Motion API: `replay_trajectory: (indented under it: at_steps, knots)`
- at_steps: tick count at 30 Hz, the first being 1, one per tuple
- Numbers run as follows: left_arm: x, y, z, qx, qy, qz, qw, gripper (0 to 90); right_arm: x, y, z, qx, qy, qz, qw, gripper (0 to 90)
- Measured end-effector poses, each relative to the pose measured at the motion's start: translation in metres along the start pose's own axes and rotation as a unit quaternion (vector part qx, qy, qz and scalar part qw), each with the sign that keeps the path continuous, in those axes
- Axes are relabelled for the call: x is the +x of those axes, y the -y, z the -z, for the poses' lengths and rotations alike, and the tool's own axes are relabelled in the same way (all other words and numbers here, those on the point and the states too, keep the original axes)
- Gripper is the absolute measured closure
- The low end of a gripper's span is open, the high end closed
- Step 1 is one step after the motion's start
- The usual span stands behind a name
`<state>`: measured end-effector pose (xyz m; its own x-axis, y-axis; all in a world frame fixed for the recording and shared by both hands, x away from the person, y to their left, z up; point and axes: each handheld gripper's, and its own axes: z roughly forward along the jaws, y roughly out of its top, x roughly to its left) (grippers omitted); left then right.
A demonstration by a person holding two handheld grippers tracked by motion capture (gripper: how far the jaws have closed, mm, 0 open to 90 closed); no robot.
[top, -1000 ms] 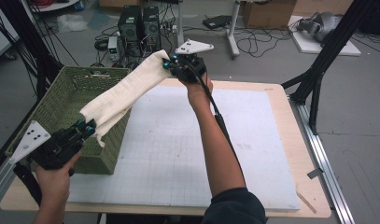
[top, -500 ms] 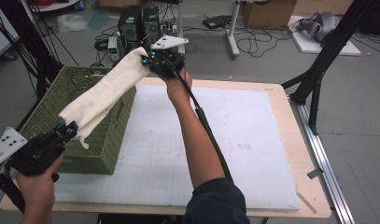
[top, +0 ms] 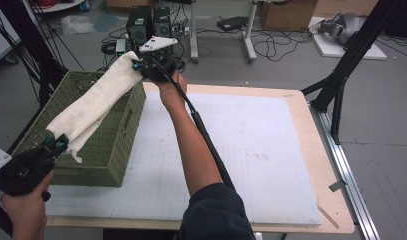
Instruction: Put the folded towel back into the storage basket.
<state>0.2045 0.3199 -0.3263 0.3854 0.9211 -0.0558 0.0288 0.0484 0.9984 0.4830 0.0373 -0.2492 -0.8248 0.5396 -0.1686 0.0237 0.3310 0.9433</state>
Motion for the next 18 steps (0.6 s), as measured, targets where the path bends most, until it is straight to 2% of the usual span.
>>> replay_trajectory:
  at_steps: [8, 18]
  knots:
    - [0.009, 0.000, 0.007, 0.002, -0.017, -0.002, 0.9999, 83.5, 0.009, -0.009, -0.022, 0.005, -0.007, 0.003, 1.0000, 81.2]
    - [0.021, 0.005, 0.011, 0.016, -0.040, 0.003, 0.9991, 83.4, 0.020, -0.009, -0.055, 0.020, -0.011, -0.001, 0.9997, 81.2]
